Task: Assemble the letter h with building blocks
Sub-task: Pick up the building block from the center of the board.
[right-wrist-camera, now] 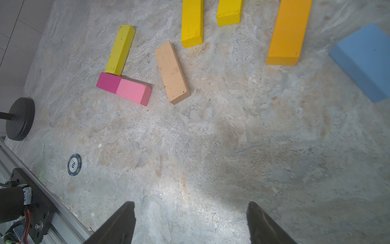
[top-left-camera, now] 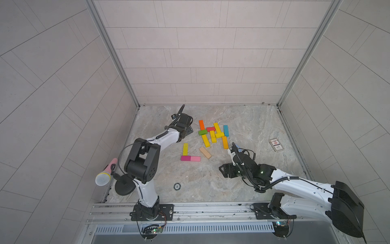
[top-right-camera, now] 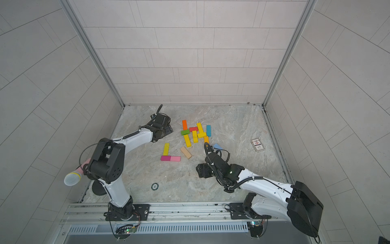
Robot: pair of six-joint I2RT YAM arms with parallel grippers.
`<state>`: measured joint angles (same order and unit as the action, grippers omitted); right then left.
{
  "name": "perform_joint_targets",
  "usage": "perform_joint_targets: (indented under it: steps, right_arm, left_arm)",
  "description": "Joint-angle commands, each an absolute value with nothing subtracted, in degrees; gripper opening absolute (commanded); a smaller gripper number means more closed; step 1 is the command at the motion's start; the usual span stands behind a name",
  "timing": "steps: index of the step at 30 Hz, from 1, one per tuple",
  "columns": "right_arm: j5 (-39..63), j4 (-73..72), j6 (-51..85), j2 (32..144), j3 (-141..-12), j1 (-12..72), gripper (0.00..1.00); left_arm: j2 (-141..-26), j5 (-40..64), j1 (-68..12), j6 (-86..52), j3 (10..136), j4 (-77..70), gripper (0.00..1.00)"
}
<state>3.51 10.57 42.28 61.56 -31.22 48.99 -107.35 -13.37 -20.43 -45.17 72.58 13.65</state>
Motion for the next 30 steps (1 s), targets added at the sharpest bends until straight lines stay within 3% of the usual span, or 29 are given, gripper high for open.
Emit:
perform_joint_targets:
  steps: [1, 11, 15, 24, 30]
  right_arm:
    - [3.1, 8.9, 40.8, 60.2, -30.7, 48.4, 0.85]
    - [4.7, 5.7, 40.7, 60.6, -28.5, 46.8, 0.86]
    - [5.0, 5.2, 40.9, 60.7, -27.6, 45.8, 0.86]
    - [5.4, 4.8, 41.9, 59.6, -26.1, 44.0, 0.86]
    - [5.5, 4.8, 42.1, 58.8, -25.4, 43.4, 0.86]
  left_arm:
    - [-112.7, -17.0, -19.3, -43.8, 78.8, 17.1, 0.81]
    - [-124.3, -21.3, -18.2, -43.1, 91.3, 26.3, 0.81]
    - [-127.3, -22.4, -18.0, -43.5, 94.8, 30.7, 0.76]
    - [-129.1, -18.8, -17.6, -42.2, 95.3, 31.3, 0.55]
    - [-127.3, -19.6, -17.6, -36.8, 94.6, 30.8, 0.32]
